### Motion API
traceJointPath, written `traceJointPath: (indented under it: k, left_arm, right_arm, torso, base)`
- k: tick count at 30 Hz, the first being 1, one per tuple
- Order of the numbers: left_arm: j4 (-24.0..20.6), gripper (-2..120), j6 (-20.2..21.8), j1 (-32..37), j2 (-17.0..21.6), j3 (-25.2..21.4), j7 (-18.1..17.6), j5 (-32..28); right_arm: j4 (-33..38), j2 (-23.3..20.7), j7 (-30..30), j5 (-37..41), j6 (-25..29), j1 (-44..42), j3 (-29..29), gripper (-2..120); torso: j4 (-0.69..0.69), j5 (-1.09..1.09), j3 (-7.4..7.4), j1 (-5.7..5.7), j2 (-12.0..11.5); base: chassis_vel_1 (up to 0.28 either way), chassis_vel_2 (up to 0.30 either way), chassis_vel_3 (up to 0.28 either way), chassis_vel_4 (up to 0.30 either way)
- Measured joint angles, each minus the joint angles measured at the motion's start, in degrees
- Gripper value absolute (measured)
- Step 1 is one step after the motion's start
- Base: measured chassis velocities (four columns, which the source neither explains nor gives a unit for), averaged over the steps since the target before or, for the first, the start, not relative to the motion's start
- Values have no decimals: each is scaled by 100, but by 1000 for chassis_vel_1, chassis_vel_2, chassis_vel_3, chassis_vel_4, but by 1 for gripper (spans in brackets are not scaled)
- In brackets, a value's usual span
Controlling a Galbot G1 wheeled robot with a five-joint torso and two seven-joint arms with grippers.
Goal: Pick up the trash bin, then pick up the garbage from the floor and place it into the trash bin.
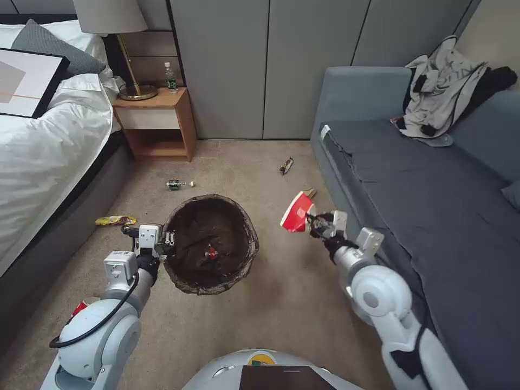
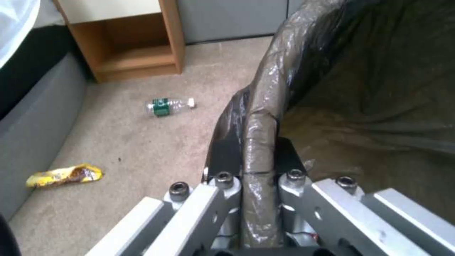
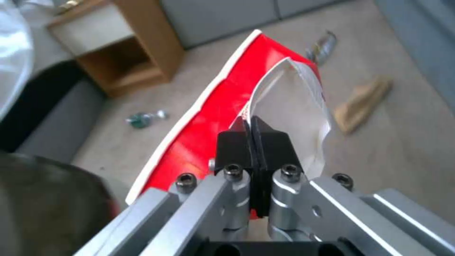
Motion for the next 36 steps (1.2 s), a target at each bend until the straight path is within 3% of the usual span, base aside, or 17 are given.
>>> traceJointPath:
  k: [2,11,27,30,36]
  left_arm:
    - [60,3,57,-23,18,14,-60,-59]
    - [100,3,208,-55,96,24,-192,-165]
    - [105,3,371,-113,249,63,-289,-297]
    - [82,3,418,-126,324,74,-299,-325]
    - [71,3,465,-176,399,68,-342,-402]
  right_arm:
    - [282,-347,-3,291,-76,187,84,0]
    - [862,-932,-312,1113,-190,933,101,0]
    - [1044,-1225,-854,1752,-449,1937,-785,0]
    - [916,-1168,-865,1728,-460,2228,-1346,0]
    - [709,-1021,-875,1436,-464,2336,-1871,0]
  torso:
    - [0,-1,0,0,0]
    - [0,-1,0,0,0]
    - [0,-2,0,0,0]
    - [1,-2,0,0,0]
    - [0,-2,0,0,0]
  base:
    - [0,0,0,0]
    - [0,0,0,0]
    - [0,0,0,0]
    - [0,0,0,0]
    - [0,0,0,0]
